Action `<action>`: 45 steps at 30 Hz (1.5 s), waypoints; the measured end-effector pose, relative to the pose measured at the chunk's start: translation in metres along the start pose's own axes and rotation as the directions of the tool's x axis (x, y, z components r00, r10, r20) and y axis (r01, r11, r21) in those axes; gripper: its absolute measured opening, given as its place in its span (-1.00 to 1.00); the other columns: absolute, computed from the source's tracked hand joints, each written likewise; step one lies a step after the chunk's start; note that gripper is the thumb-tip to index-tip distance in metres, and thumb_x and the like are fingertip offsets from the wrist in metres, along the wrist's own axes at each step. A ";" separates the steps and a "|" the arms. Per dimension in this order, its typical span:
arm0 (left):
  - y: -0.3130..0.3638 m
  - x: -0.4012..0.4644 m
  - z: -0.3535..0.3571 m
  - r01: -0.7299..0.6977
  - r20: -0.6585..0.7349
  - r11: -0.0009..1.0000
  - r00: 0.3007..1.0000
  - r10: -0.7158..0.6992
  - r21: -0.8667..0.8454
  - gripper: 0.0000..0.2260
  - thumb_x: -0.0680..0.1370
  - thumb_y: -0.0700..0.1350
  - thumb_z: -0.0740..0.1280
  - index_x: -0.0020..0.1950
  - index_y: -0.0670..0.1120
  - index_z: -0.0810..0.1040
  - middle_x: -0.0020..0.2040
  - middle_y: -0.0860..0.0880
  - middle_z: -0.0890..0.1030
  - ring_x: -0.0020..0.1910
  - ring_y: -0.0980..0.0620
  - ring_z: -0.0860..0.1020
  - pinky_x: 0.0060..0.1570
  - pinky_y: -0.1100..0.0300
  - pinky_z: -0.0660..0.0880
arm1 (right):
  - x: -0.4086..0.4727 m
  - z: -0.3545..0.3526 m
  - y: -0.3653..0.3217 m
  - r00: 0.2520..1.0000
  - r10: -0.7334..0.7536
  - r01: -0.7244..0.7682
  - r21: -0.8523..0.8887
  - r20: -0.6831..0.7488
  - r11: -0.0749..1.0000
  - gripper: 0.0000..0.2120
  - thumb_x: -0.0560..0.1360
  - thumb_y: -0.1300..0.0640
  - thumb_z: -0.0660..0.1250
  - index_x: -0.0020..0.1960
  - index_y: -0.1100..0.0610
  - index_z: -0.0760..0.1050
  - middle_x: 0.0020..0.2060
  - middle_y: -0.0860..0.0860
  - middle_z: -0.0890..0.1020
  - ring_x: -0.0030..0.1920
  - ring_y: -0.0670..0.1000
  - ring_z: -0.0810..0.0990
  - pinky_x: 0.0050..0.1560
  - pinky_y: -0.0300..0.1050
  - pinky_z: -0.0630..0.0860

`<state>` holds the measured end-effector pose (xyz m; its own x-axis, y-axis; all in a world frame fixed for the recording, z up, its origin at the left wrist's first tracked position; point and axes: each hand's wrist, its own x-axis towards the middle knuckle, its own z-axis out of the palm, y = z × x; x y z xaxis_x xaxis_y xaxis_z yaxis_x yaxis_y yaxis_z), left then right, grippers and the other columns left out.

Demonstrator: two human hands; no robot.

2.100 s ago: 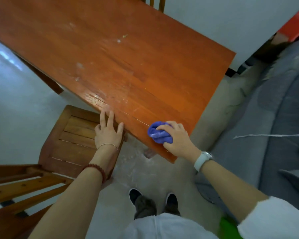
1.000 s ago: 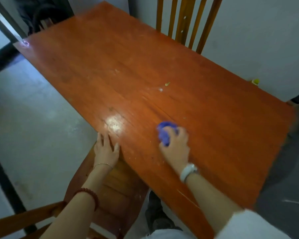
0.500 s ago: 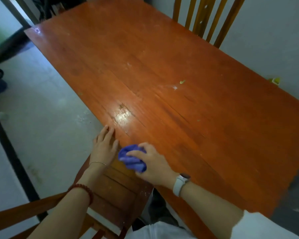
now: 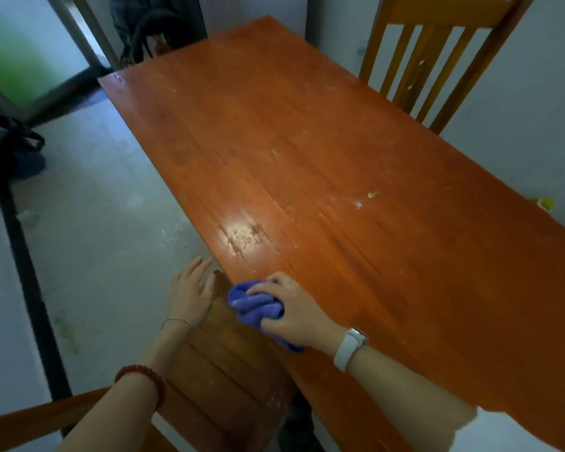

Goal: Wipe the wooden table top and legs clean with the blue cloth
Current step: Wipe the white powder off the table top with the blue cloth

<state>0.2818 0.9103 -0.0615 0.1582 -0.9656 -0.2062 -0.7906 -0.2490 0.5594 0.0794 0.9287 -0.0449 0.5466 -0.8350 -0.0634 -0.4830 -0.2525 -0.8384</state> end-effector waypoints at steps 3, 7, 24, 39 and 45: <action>0.008 0.012 -0.008 0.020 0.005 0.999 1.000 -0.020 -0.042 -0.63 0.57 -0.18 0.19 0.38 -0.20 0.33 0.39 -0.19 0.34 0.39 -0.17 0.28 0.40 -0.04 0.16 | 0.033 -0.035 0.019 0.854 0.262 -0.334 -0.087 -0.449 0.939 -0.53 0.33 -0.01 0.25 0.22 0.06 0.46 0.09 0.07 0.42 0.11 0.14 0.41 -0.01 -0.08 0.41; 0.017 0.036 -0.018 0.034 -0.017 0.998 0.999 -0.035 -0.050 -0.60 0.57 -0.12 0.20 0.40 -0.17 0.30 0.40 -0.19 0.32 0.39 -0.13 0.26 0.38 -0.01 0.19 | 0.046 -0.005 0.004 0.992 0.070 -0.094 -0.247 -0.103 0.964 -0.56 0.36 0.07 0.25 0.24 0.04 0.44 0.20 0.12 0.38 0.14 0.15 0.36 0.07 -0.04 0.41; 0.090 0.112 0.036 -0.001 0.061 0.925 0.998 -0.024 0.379 -0.53 0.55 0.17 0.07 0.45 0.17 0.11 0.51 0.05 0.05 0.48 -0.03 -0.04 0.39 -0.08 -0.03 | 0.076 -0.194 0.124 0.405 0.470 -0.745 0.015 -0.784 0.666 -0.56 0.40 0.11 0.33 0.25 0.09 0.35 0.24 0.19 0.31 0.19 0.26 0.32 -0.02 0.06 0.42; 0.037 0.100 0.004 0.209 -0.096 0.931 0.977 -0.189 0.300 -0.49 0.55 0.06 0.17 0.46 -0.04 0.16 0.51 -0.06 0.09 0.47 -0.12 0.07 0.37 -0.17 0.09 | 0.082 -0.081 0.069 0.851 0.129 -0.294 -0.259 -0.508 0.920 -0.61 0.31 0.02 0.28 0.14 -0.05 0.45 0.13 0.12 0.44 0.10 0.20 0.45 -0.15 0.06 0.57; 0.008 0.081 -0.003 0.162 -0.112 0.961 0.984 -0.139 0.226 -0.49 0.53 0.01 0.24 0.44 -0.08 0.22 0.48 -0.08 0.19 0.44 -0.10 0.16 0.36 -0.14 0.17 | 0.058 -0.024 0.015 0.992 -0.082 0.073 0.105 0.093 0.992 -0.59 0.34 -0.01 0.26 0.18 0.01 0.46 0.08 0.05 0.39 -0.04 -0.01 0.47 -0.08 -0.13 0.46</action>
<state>0.2897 0.8303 -0.0717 0.3320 -0.9237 -0.1910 -0.8677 -0.3785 0.3222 0.0874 0.8649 -0.0486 0.6457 -0.7623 -0.0441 -0.3677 -0.2598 -0.8929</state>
